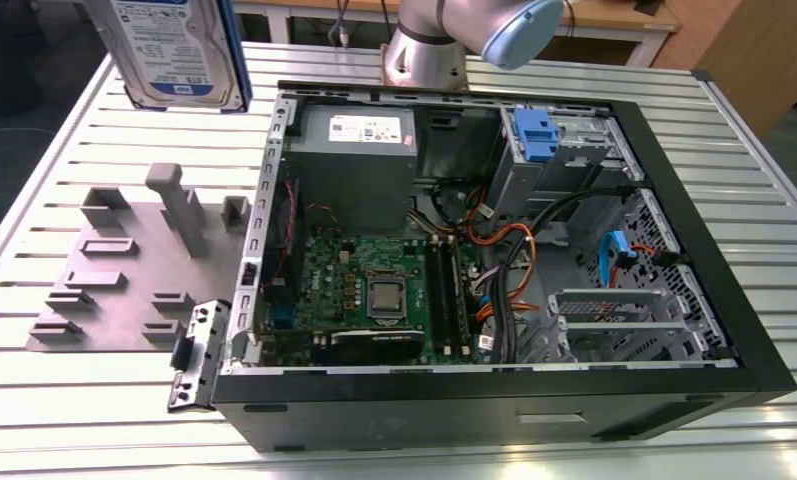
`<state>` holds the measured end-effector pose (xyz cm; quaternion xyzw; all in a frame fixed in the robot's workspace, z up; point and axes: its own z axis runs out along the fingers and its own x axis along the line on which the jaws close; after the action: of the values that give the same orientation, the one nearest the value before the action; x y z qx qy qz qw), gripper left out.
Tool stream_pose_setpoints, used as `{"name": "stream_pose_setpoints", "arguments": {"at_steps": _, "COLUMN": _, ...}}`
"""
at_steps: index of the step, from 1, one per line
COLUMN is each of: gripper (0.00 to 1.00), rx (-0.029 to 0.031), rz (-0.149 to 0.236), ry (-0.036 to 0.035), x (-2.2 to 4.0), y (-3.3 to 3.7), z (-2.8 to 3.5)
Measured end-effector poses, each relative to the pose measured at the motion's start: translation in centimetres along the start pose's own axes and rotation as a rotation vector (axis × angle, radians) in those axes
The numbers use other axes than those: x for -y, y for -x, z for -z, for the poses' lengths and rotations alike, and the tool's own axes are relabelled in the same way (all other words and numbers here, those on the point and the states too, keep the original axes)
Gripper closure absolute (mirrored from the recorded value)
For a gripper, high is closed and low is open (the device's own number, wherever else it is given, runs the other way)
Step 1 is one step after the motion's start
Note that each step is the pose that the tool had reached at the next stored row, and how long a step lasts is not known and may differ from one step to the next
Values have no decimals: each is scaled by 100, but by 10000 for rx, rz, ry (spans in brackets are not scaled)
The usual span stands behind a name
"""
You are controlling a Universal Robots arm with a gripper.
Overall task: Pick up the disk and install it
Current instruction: 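Pick up the disk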
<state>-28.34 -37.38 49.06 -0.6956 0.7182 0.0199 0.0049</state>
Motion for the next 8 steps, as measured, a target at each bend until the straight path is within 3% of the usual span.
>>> {"name": "stream_pose_setpoints", "arguments": {"at_steps": 8, "gripper": 65, "rx": 0, "rz": 0, "ry": 1, "x": 34, "y": 1, "z": 1}}
